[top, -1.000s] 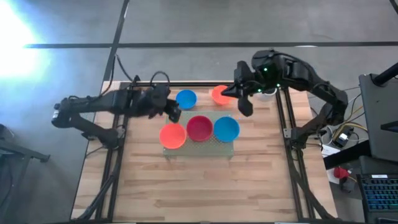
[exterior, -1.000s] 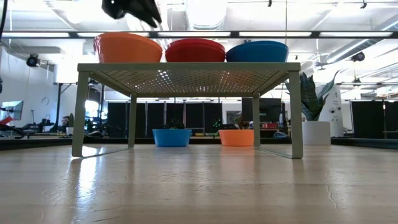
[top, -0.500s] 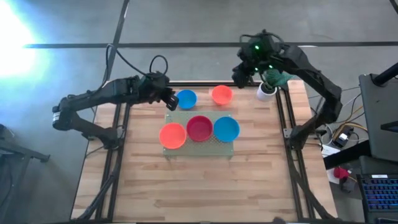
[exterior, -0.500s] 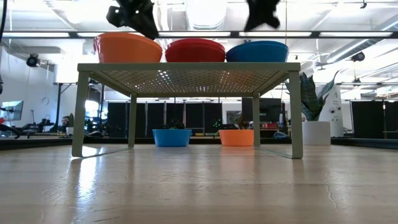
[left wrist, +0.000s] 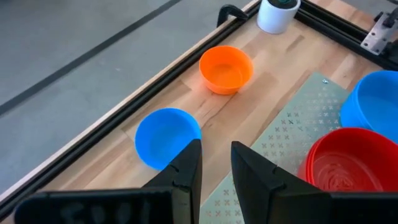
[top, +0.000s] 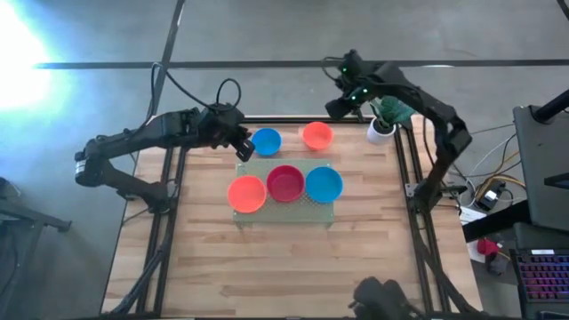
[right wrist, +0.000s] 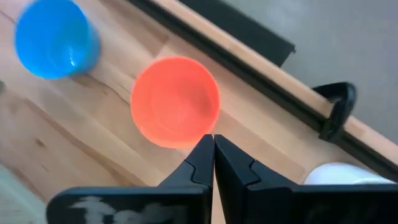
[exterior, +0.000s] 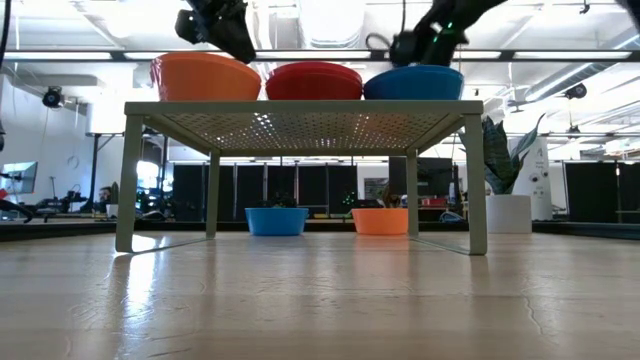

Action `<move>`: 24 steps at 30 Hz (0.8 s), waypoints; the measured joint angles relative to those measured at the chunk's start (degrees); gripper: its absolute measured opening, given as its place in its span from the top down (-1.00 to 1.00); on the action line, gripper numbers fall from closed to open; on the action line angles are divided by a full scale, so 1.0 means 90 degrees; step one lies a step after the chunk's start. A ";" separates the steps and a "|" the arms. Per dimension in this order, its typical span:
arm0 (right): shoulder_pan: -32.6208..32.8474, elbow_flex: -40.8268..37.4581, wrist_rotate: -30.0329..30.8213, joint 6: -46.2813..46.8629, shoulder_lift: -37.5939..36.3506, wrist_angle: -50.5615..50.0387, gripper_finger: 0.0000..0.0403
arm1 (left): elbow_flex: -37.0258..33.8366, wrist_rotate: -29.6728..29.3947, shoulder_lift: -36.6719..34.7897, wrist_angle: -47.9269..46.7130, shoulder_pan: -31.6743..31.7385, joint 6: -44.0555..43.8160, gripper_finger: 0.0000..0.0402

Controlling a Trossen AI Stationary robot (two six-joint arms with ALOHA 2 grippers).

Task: Pick & Place Mini bowls
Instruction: Stack the orange bowl on top of the other orange bowls on the shelf

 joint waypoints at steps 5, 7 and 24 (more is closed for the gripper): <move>0.0007 0.0097 -0.0006 -0.0102 0.0574 0.0044 0.83 | -0.0002 0.0106 0.0000 -0.0002 0.0000 0.0001 0.61; 0.0005 0.0181 -0.0001 -0.0214 0.0819 0.0066 0.76 | -0.0002 0.0112 0.0000 -0.0006 0.0000 0.0000 0.61; 0.0000 0.0593 0.0042 -0.0691 0.2400 0.0198 0.57 | -0.0005 0.0129 -0.0002 -0.0012 -0.0005 0.0010 0.61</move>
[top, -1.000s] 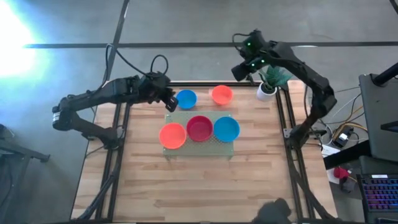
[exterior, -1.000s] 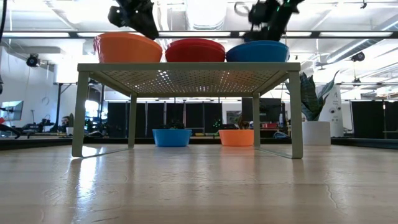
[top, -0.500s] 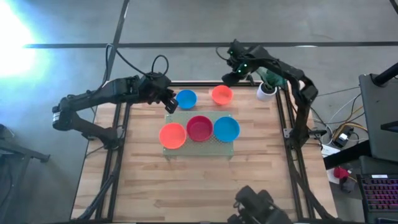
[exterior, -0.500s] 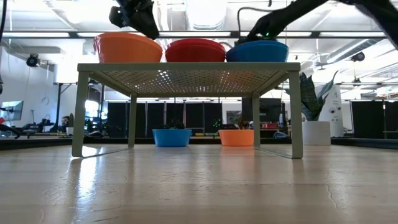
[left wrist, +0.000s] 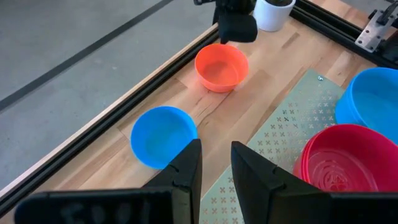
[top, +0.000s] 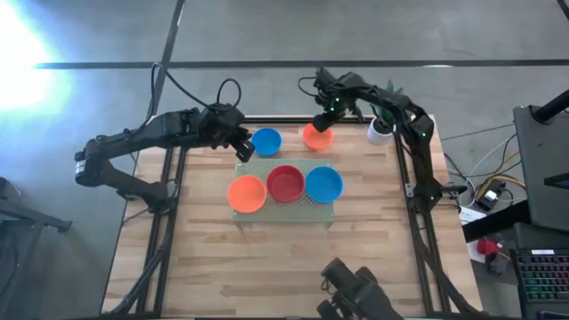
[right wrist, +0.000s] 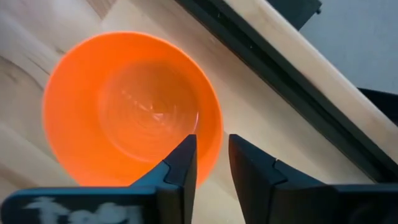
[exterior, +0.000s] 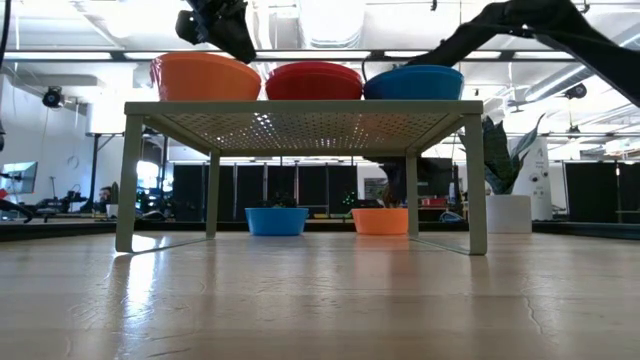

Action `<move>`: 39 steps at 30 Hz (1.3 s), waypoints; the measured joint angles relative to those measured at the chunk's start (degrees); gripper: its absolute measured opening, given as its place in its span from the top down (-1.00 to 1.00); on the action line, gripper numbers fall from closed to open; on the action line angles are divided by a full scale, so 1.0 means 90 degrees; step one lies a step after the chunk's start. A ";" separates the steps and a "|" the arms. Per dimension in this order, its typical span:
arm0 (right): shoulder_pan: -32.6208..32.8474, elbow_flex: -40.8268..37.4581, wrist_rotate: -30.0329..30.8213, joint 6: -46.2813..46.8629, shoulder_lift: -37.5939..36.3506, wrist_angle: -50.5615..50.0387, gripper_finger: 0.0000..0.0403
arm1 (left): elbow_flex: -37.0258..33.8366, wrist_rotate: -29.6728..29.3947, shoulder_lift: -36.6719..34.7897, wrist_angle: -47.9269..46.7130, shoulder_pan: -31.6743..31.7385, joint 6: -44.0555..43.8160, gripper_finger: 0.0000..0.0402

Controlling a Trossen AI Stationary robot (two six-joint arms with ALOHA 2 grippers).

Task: Pick & Place Mini bowls
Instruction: Stack the orange bowl on top of the other orange bowls on the shelf

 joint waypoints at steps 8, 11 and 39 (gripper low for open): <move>-0.0020 -0.0002 0.0027 -0.0053 0.0161 0.0034 0.63 | 0.0000 0.0000 0.0000 0.0005 0.0000 0.0005 0.61; -0.0044 -0.0003 0.0030 -0.0053 0.0161 0.0044 0.63 | 0.0000 0.0000 0.0000 0.0005 0.0000 0.0005 0.61; -0.0119 -0.0756 0.0000 -0.0168 0.0161 0.0865 0.85 | 0.0000 0.0000 0.0000 0.0005 0.0005 0.0007 0.61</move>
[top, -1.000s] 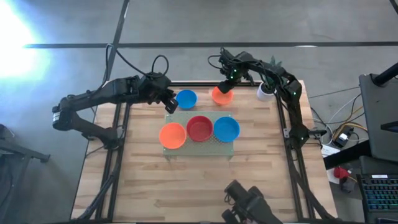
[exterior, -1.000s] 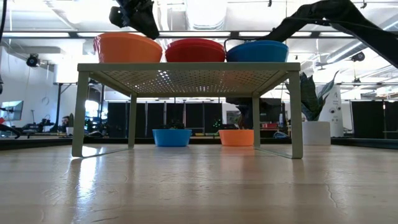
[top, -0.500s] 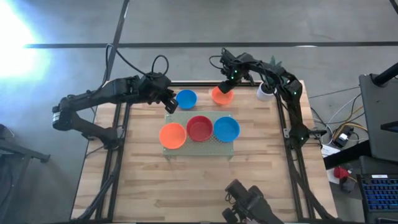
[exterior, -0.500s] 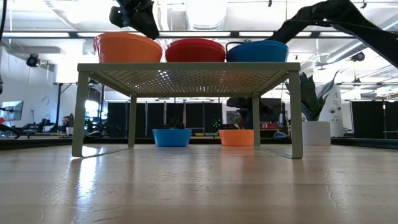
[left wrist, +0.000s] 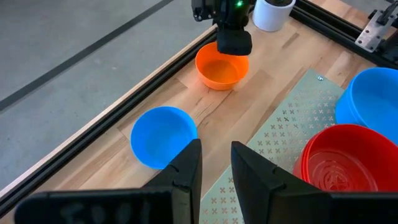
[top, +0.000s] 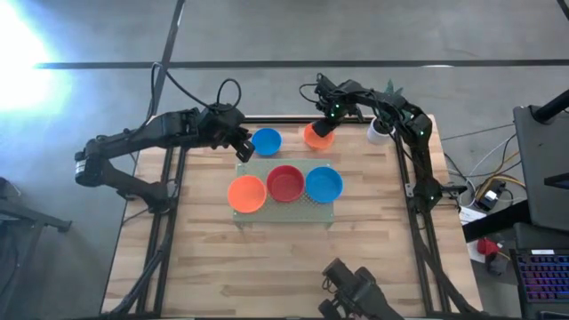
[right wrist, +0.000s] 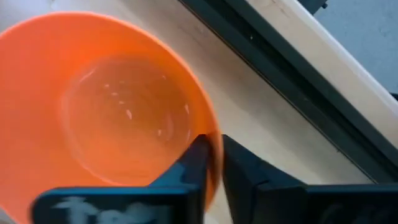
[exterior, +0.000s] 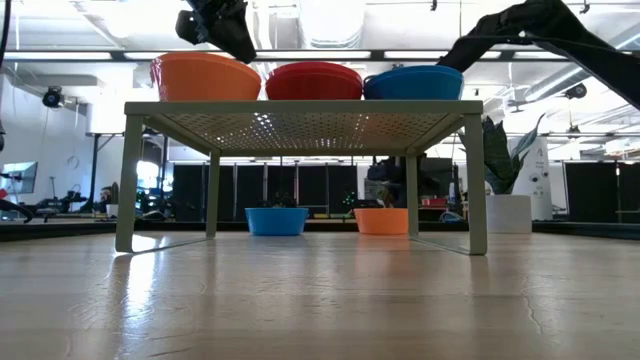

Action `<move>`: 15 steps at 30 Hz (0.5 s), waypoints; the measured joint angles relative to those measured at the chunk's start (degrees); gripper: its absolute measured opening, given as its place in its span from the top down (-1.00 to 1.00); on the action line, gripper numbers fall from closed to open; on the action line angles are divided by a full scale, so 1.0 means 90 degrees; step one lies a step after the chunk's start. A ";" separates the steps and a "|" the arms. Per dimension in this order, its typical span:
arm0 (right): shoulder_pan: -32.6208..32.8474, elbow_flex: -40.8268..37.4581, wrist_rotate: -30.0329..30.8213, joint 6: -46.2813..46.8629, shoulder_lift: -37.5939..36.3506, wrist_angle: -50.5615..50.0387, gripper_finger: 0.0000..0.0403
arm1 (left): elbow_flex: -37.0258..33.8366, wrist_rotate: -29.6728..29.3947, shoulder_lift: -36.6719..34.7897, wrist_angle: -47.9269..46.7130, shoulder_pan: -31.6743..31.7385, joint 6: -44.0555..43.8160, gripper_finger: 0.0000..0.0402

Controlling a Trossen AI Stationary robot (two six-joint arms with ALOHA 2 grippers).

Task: Pick & Place Mini bowls
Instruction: Stack the orange bowl on top of the other orange bowls on the shelf

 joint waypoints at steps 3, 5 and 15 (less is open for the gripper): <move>0.0002 -0.0007 -0.0039 -0.0125 -0.0014 0.0019 0.93 | 0.0000 0.0000 0.0000 0.0001 0.0000 -0.0002 0.61; 0.0002 0.0031 -0.0041 -0.0166 -0.0018 -0.0003 0.95 | 0.0002 0.0000 0.0000 0.0001 0.0000 -0.0002 0.61; 0.0045 0.0775 0.0105 -0.0160 -0.0937 -0.0060 0.96 | 0.0002 0.0000 0.0000 -0.0011 -0.0007 -0.0001 0.61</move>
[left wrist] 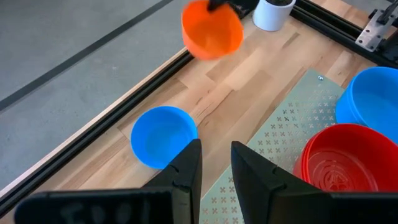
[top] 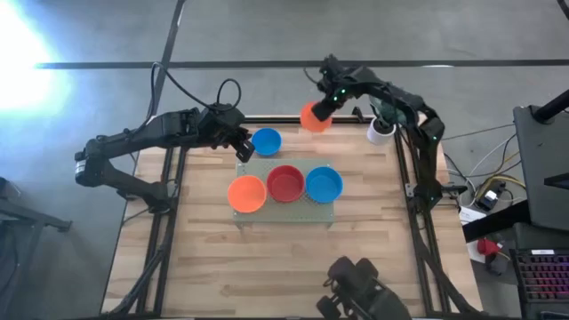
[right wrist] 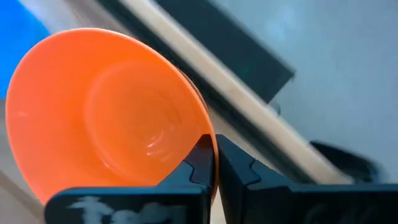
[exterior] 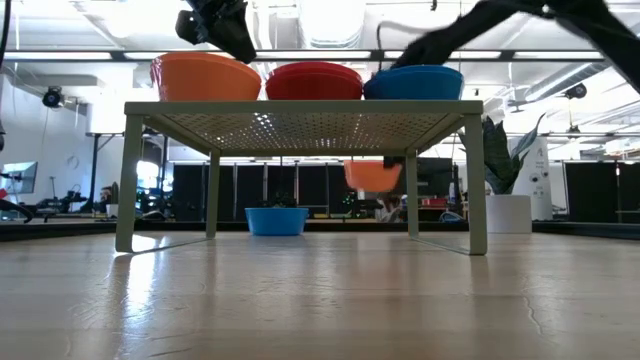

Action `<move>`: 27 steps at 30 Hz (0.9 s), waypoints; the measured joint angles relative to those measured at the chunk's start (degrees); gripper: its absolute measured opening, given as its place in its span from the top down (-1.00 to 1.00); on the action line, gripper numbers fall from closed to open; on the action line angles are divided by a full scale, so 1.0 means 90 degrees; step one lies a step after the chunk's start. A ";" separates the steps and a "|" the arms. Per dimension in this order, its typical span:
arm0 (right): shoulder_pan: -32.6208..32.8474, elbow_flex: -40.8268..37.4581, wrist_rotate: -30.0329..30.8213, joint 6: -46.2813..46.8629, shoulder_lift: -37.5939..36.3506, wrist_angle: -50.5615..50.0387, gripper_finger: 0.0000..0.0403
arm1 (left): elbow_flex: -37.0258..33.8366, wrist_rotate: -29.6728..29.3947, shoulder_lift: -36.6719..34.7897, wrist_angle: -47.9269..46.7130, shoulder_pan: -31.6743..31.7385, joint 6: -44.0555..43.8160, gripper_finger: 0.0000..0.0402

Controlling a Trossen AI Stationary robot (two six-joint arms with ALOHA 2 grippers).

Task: Pick & Place Mini bowls
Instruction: Stack the orange bowl on top of the other orange bowls on the shelf

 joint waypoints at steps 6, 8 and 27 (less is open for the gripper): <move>0.0274 0.0336 0.0505 0.0010 -0.0913 0.0005 0.96 | 0.0000 -0.0018 0.0017 0.0027 0.0000 0.0095 0.61; 0.0449 0.0428 0.0630 0.0017 -0.1185 0.0035 0.96 | 0.0000 -0.0044 0.0019 0.0028 0.0000 0.0288 0.61; 0.2526 0.0513 0.2632 -0.0197 -0.1897 0.0703 0.96 | -0.0007 -0.0072 0.0121 0.1727 -0.0152 0.3096 0.61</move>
